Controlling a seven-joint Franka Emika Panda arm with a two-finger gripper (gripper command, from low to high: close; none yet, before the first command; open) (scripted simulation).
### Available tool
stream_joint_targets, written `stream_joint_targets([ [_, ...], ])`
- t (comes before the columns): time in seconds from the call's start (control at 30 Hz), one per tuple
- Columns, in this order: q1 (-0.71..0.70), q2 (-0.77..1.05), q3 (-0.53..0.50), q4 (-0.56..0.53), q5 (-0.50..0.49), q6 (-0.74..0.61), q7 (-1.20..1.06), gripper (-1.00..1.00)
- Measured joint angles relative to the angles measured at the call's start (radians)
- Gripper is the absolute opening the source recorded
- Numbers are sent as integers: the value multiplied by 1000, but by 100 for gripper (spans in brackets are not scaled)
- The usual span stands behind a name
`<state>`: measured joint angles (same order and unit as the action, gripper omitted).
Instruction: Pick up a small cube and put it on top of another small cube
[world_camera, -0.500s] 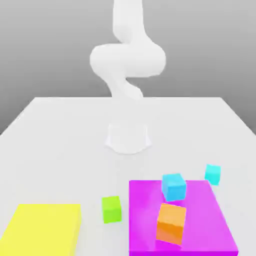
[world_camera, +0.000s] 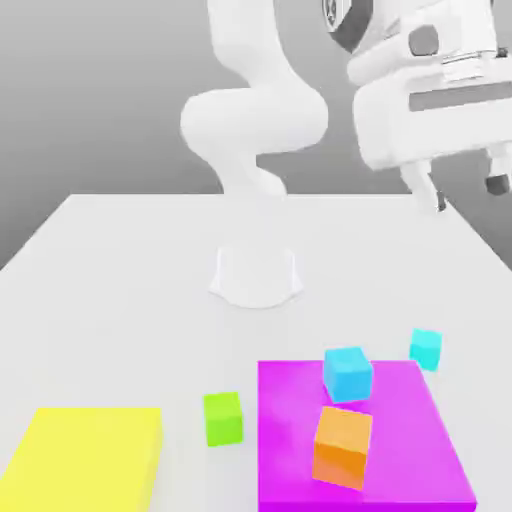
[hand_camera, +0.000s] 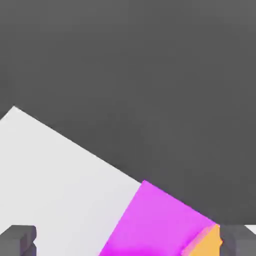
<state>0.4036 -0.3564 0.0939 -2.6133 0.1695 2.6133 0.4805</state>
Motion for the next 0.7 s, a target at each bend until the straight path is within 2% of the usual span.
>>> stream_joint_targets([
  [0.3,148,222,122,-161,-10,165,-92,0],
  [0.4,187,296,164,-216,-69,223,-83,0],
  [0.47,220,347,178,-250,-146,261,-51,0],
  [0.6,280,482,77,-239,-316,366,59,0],
  [0.7,360,590,-22,-218,-393,450,117,0],
])
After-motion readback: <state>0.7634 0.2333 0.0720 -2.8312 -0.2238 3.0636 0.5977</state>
